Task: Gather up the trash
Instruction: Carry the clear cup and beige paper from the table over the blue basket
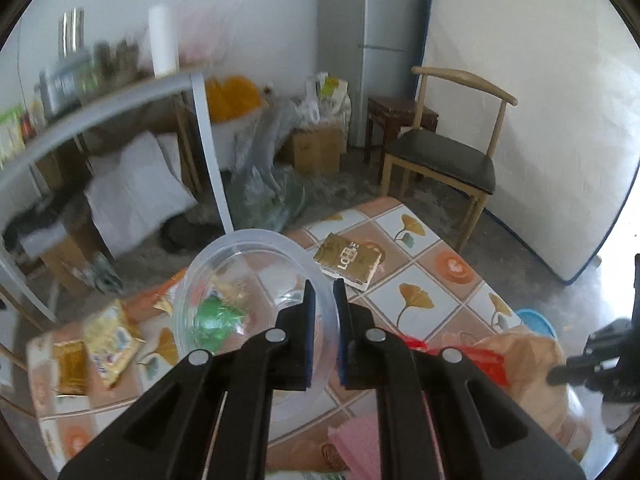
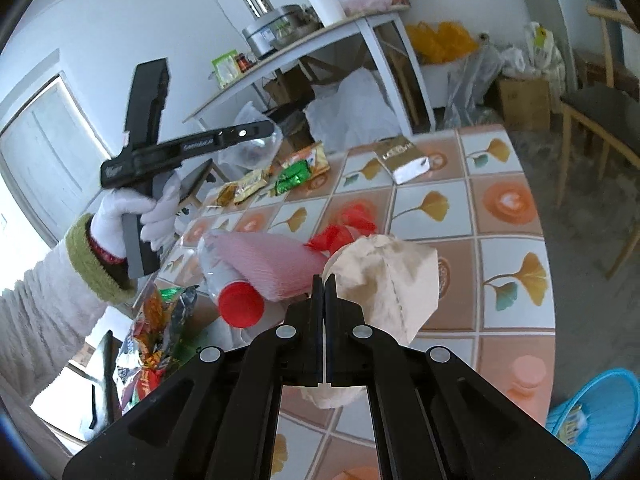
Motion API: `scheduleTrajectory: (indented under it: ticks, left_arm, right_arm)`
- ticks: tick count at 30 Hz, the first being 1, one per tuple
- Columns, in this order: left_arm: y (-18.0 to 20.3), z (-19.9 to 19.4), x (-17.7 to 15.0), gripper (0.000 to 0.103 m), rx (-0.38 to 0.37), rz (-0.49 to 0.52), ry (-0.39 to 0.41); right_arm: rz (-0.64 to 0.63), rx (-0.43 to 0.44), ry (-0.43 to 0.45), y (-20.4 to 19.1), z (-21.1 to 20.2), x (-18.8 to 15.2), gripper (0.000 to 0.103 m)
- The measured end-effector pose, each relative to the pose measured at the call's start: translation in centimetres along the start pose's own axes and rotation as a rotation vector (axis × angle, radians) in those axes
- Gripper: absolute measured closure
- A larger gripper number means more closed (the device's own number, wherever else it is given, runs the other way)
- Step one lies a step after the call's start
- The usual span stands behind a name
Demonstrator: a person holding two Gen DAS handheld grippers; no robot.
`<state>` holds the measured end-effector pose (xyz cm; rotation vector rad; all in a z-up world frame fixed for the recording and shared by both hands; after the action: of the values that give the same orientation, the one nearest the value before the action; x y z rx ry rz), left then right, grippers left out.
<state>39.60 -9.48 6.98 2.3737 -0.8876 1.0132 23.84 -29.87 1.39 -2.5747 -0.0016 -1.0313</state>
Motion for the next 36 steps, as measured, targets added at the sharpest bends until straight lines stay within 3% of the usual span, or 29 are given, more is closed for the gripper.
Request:
scheduleTrajectory:
  ticks: [5,8,20,27,36]
  left_arm:
    - [2.6,-3.0,-1.1,0.095,0.051,-0.007,0.024]
    - [4.0,-5.4,-1.9,0.095,0.035,-0.045,0.066]
    - [12.7,-13.0,-6.1,0.095,0.114,0.032,0.179]
    - [17.5,-13.9,-8.7,0.095,0.073,0.02,0.181]
    - [26.5,-10.3,-9.5,0.095,-0.05,0.082,0.162]
  right_arm:
    - [0.012,0.01,0.021,-0.4,-1.8,-0.6,0.103]
    - [0.025,0.032,0.052,-0.6,-3.4,-0.9,0.103]
    - [0.033,0.021,0.131,-1.5,-9.2,-3.2,0.103]
    - [0.074,-0.035,0.175,0.0,-12.9,-5.1,0.103]
    - [0.189,-0.155,0.235,4.7,-17.5,-7.9,0.103]
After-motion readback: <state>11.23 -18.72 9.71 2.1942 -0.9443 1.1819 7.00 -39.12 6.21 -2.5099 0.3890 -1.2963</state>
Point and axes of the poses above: each gripper's, at about its wrist camera, not at the fingertips, and z roughly the way its jaws point, y to its right, x to its top, the point moved 2 cm from there along z, roughly the way its jaws point, and after that the axes turned 11 degrees about -x, right-handed, at the moved point
